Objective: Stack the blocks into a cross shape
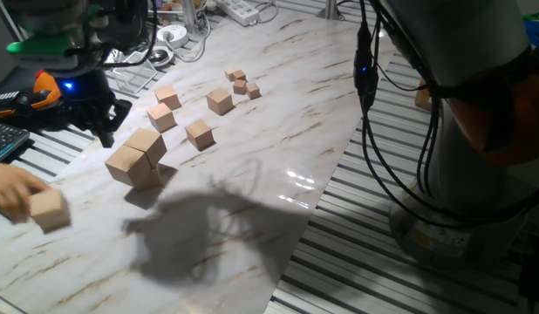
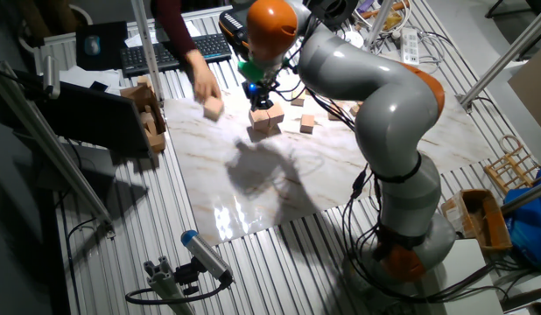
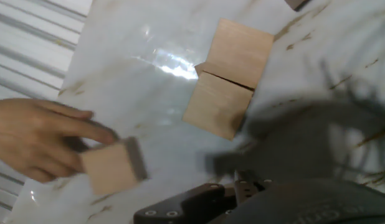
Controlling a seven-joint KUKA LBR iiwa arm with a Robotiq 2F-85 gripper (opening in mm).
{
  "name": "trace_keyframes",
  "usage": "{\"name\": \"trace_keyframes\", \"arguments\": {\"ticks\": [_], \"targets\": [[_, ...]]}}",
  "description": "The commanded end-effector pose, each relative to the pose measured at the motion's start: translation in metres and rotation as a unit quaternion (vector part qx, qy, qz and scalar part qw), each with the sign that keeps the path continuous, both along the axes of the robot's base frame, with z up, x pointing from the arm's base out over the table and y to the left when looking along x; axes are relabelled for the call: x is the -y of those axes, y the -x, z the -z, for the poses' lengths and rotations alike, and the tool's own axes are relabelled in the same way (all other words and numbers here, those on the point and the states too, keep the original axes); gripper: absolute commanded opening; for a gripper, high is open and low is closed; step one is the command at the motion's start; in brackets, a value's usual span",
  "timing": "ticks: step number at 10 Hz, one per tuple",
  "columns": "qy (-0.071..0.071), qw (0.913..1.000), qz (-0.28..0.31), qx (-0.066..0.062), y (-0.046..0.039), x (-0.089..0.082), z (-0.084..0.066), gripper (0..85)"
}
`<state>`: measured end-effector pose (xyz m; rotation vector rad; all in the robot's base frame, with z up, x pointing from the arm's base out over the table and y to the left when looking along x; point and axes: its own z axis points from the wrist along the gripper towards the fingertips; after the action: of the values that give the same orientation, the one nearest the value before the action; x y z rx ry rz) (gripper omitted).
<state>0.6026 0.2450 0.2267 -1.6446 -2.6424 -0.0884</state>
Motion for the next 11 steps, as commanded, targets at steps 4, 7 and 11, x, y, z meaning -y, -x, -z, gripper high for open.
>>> {"name": "trace_keyframes", "arguments": {"ticks": [4,7,11], "targets": [[0.010,0.9996,-0.026,0.008,0.0043,0.009,-0.002,0.0],[-0.025,0.9990,-0.035,-0.015,0.0093,0.023,0.001,0.0],[0.031,0.9990,-0.029,-0.011,0.0296,-0.015,-0.010,0.0]]}}
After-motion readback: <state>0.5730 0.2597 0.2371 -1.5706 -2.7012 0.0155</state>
